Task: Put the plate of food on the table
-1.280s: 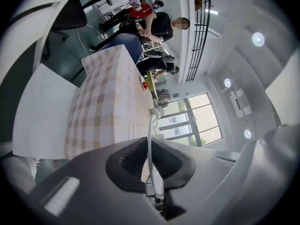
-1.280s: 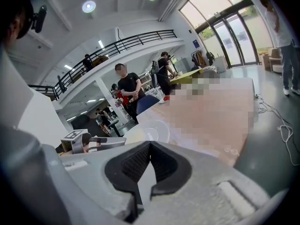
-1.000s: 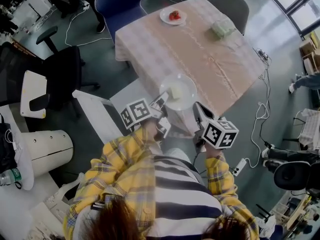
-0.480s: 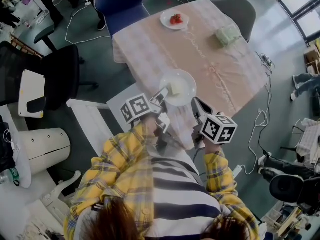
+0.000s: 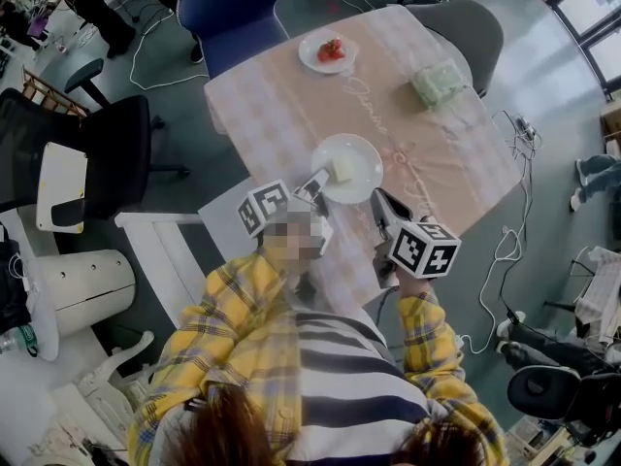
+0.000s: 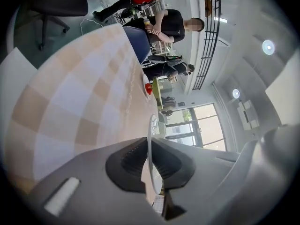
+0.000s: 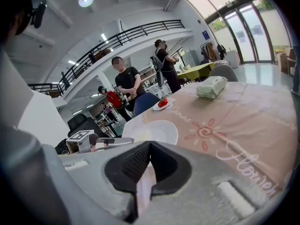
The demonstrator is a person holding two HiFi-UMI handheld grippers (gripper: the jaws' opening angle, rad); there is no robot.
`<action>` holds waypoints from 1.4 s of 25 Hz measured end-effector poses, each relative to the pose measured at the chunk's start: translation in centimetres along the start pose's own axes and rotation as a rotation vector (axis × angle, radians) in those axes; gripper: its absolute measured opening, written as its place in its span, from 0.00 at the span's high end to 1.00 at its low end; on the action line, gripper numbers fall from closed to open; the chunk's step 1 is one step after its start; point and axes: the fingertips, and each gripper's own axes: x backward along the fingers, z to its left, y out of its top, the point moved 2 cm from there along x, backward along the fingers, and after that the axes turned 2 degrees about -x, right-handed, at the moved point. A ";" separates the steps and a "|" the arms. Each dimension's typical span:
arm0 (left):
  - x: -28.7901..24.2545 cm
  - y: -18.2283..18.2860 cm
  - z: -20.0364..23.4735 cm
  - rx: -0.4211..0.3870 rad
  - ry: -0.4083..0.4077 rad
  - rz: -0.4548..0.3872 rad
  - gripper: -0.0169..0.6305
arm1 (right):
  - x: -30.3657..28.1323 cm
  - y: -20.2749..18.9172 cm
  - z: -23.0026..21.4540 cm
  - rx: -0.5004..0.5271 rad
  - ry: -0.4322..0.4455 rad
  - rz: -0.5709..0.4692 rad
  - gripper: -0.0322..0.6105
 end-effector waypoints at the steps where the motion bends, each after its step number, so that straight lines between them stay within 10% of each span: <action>1: -0.7 -0.1 -0.1 0.000 0.002 0.001 0.97 | -0.1 0.3 -0.4 -0.001 0.001 0.001 0.95; 35: -17.7 -1.1 -2.1 0.005 0.059 0.007 0.96 | -1.6 6.0 -11.9 -0.068 -0.044 -0.022 0.95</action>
